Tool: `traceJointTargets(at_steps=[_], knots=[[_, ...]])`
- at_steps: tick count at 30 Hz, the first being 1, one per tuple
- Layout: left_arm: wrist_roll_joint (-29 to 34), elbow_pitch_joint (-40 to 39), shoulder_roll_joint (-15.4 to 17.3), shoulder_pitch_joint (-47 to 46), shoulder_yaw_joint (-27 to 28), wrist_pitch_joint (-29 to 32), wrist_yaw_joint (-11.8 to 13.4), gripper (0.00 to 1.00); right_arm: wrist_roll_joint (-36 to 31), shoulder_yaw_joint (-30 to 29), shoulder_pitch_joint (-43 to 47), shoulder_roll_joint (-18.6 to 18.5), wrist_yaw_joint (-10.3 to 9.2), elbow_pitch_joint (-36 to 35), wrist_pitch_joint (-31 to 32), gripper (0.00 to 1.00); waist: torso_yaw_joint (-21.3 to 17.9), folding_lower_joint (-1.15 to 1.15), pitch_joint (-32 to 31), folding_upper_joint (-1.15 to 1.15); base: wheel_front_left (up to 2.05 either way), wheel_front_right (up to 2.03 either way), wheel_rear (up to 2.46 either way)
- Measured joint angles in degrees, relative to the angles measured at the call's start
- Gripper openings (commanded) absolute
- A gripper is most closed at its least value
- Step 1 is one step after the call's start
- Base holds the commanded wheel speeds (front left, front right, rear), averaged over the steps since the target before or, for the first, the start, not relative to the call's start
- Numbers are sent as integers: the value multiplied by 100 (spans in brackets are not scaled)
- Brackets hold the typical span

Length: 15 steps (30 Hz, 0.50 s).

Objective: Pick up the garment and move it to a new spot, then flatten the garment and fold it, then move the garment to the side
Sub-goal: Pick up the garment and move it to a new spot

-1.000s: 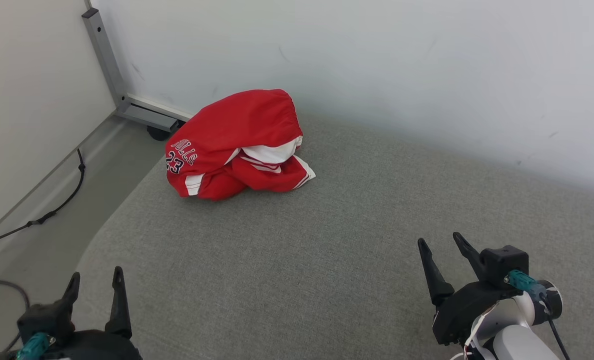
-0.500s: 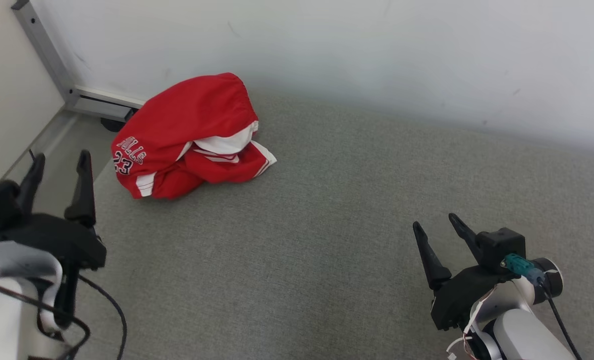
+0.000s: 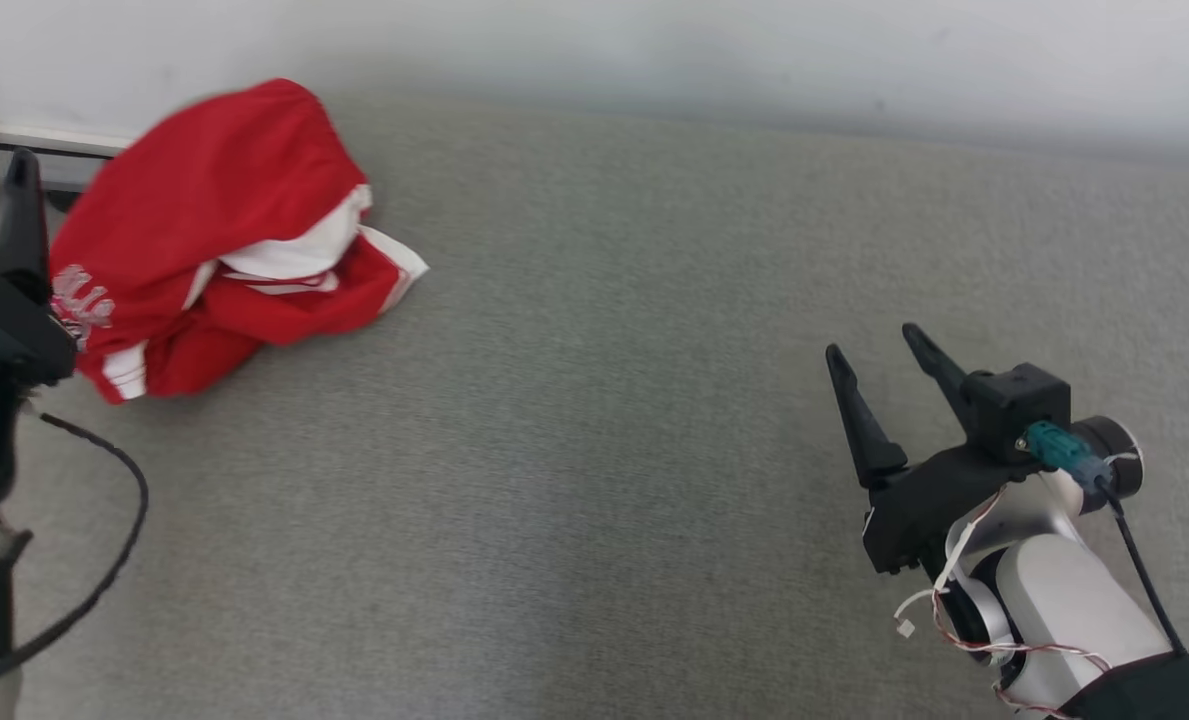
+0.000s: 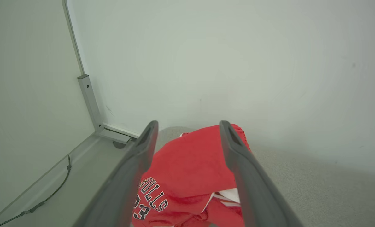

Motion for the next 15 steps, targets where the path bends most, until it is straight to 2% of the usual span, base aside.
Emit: traceJointTargets(at_steps=[11,15], knots=[[-151,1128,345,-926,87,499,-144,100,-75,-90,-290,-134,-3,-248,57,100,-676,1,750,0,0,0,0],[-147,1460,344,-1263,67,638,-142,100,-75,-168,-303,-203,-21,-320,94,100,-847,0,1008,0,0,0,0]])
